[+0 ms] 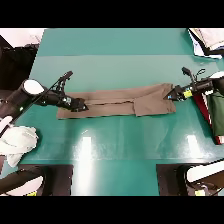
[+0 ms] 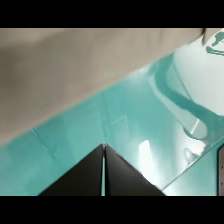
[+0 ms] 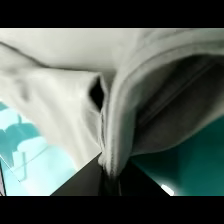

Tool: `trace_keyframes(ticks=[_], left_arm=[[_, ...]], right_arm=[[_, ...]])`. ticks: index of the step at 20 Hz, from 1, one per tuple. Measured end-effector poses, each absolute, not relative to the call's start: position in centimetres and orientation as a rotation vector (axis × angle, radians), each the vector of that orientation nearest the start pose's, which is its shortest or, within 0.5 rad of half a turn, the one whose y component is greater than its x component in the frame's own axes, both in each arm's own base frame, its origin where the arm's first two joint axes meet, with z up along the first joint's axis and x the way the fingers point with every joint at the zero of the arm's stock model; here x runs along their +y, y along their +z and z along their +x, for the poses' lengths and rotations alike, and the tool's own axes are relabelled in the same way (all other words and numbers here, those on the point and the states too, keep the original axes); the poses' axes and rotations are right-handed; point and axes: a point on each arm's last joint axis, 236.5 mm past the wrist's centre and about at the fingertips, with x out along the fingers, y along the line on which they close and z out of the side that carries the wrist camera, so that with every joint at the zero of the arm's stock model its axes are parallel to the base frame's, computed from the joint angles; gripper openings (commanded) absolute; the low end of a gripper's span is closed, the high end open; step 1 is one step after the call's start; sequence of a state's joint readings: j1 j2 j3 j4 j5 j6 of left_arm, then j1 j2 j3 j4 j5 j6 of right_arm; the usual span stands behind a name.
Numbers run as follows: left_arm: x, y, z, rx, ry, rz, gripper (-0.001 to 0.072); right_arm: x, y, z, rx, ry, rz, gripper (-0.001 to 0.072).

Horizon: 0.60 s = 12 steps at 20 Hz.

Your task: Fold the shirts.

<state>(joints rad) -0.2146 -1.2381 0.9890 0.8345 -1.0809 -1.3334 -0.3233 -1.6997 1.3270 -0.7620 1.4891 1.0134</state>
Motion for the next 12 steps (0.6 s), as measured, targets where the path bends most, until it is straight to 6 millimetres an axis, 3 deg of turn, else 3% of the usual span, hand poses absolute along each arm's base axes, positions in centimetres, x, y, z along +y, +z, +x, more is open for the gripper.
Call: trace_keyframes(ticks=[5,12], left_arm=[[-25.8,2.1,36.8,1.253,-0.718,-0.292,0.0027],[-34.0,-2.9,40.0,1.308,-0.803,-0.219,0.0027]], right_arm=[[8.4,4.8,40.6,1.237,0.704,0.532,0.0016],[16.9,17.7,41.1,1.027,0.832,0.356,0.0016]])
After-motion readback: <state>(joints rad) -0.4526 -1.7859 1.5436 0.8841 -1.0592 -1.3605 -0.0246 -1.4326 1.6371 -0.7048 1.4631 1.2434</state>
